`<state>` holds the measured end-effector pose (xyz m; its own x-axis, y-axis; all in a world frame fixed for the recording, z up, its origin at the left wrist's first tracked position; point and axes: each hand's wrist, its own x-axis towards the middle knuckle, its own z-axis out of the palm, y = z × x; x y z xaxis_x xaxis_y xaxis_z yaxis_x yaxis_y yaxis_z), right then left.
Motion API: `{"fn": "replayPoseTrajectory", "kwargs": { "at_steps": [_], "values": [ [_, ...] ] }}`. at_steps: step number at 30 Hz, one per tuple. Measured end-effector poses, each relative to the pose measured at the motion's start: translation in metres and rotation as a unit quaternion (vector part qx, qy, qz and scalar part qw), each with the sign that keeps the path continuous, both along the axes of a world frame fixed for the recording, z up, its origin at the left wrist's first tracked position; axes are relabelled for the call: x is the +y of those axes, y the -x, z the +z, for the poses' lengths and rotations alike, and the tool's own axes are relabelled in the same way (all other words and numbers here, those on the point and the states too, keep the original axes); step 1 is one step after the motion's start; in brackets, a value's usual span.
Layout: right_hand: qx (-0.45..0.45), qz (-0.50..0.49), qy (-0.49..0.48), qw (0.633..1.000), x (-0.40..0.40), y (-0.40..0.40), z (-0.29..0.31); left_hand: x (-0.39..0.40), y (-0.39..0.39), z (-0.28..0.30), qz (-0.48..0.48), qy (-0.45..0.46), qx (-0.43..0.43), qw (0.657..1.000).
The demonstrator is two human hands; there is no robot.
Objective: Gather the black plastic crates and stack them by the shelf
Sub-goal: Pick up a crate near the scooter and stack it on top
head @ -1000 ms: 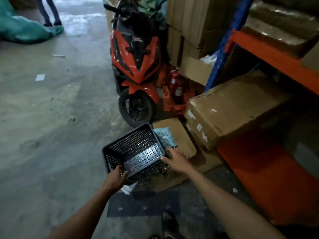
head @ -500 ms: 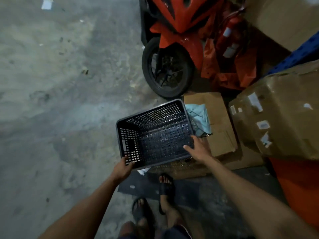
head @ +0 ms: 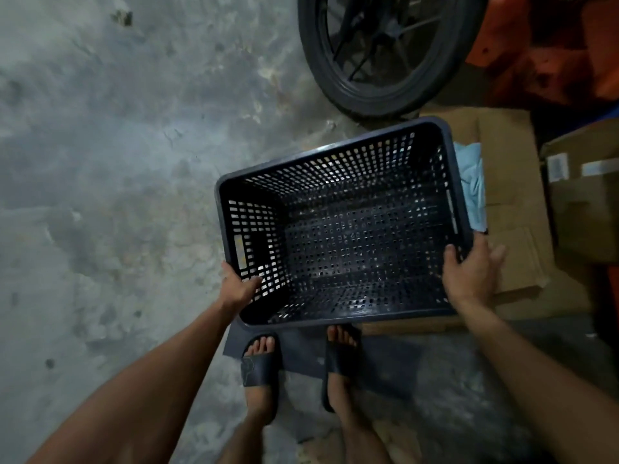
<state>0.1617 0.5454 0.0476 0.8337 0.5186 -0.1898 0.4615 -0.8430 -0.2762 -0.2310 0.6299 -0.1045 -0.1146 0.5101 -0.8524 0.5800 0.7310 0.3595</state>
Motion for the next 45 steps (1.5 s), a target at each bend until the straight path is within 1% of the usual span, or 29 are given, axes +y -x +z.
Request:
{"fn": "replayPoseTrajectory", "kwargs": {
  "at_steps": [1, 3, 4, 5, 6, 8, 9, 10, 11, 12, 13, 16, 19, 22, 25, 28, 31, 33, 35, 37, 40, 42, 45],
  "values": [
    [0.006, -0.002, 0.005, 1.0, 0.0, -0.003, -0.005, -0.001, 0.004, -0.012, 0.0, -0.004, 0.006, 1.0],
    [0.025, -0.007, 0.013, 1.0, 0.001, -0.01, -0.013, 0.0, 0.007, -0.012, -0.018, -0.012, 0.023, 1.0],
    [0.046, -0.022, 0.0, 0.999, 0.003, -0.012, -0.013, -0.001, 0.013, -0.022, -0.02, -0.008, 0.023, 1.0],
    [0.077, -0.054, -0.022, 0.995, 0.005, -0.012, -0.009, 0.0, 0.014, -0.017, -0.009, -0.001, 0.019, 1.0],
    [0.106, -0.087, -0.042, 0.99, 0.004, -0.012, -0.006, 0.001, 0.011, 0.0, 0.003, 0.008, 0.029, 1.0],
    [0.129, -0.135, -0.078, 0.979, 0.003, -0.011, 0.019, 0.007, -0.002, 0.064, 0.02, 0.003, 0.069, 0.997],
    [0.135, -0.153, -0.089, 0.975, 0.001, -0.007, 0.036, 0.008, -0.009, 0.094, 0.007, -0.021, 0.102, 0.995],
    [0.142, -0.169, -0.099, 0.97, -0.007, -0.003, 0.06, 0.01, -0.016, 0.131, -0.014, -0.066, 0.134, 0.989],
    [0.148, -0.184, -0.101, 0.966, -0.016, 0.002, 0.076, 0.009, -0.018, 0.154, -0.028, -0.105, 0.162, 0.981],
    [0.154, -0.195, -0.106, 0.963, -0.029, 0.005, 0.094, 0.008, -0.02, 0.179, -0.034, -0.146, 0.174, 0.973],
    [0.161, -0.202, -0.111, 0.96, -0.045, 0.007, 0.126, 0.01, -0.025, 0.211, -0.041, -0.19, 0.172, 0.966],
    [0.152, -0.21, -0.117, 0.959, -0.102, 0.011, 0.197, 0.012, -0.042, 0.286, -0.069, -0.247, 0.158, 0.953],
    [0.13, -0.214, -0.139, 0.958, -0.169, 0.018, 0.288, 0.009, -0.071, 0.376, -0.121, -0.299, 0.101, 0.941],
    [0.098, -0.2, -0.143, 0.964, -0.233, 0.022, 0.369, 0.003, -0.103, 0.462, -0.144, -0.344, 0.031, 0.927],
    [0.07, -0.189, -0.163, 0.966, -0.28, 0.021, 0.439, -0.006, -0.136, 0.543, -0.17, -0.365, -0.027, 0.915],
    [0.036, -0.227, -0.218, 0.949, -0.331, 0.027, 0.515, -0.025, -0.173, 0.634, -0.194, -0.393, -0.096, 0.894],
    [0.0, -0.256, -0.277, 0.926, -0.378, 0.026, 0.58, -0.049, -0.211, 0.713, -0.214, -0.419, -0.133, 0.872],
    [-0.033, -0.253, -0.314, 0.915, -0.399, 0.024, 0.615, -0.064, -0.228, 0.761, -0.208, -0.447, -0.154, 0.856],
    [-0.081, -0.266, -0.347, 0.896, -0.433, 0.023, 0.65, -0.088, -0.252, 0.804, -0.221, -0.471, -0.187, 0.833],
    [-0.108, -0.267, -0.359, 0.888, -0.455, 0.017, 0.674, -0.102, -0.268, 0.84, -0.235, -0.484, -0.21, 0.816],
    [-0.149, -0.284, -0.375, 0.869, -0.51, 0.01, 0.714, -0.153, -0.294, 0.893, -0.258, -0.5, -0.241, 0.791],
    [-0.176, -0.285, -0.383, 0.861, -0.544, 0.009, 0.737, -0.186, -0.308, 0.92, -0.265, -0.505, -0.265, 0.778],
    [-0.193, -0.28, -0.378, 0.861, -0.584, 0.007, 0.766, -0.224, -0.319, 0.942, -0.274, -0.501, -0.292, 0.767]
  ]
}}
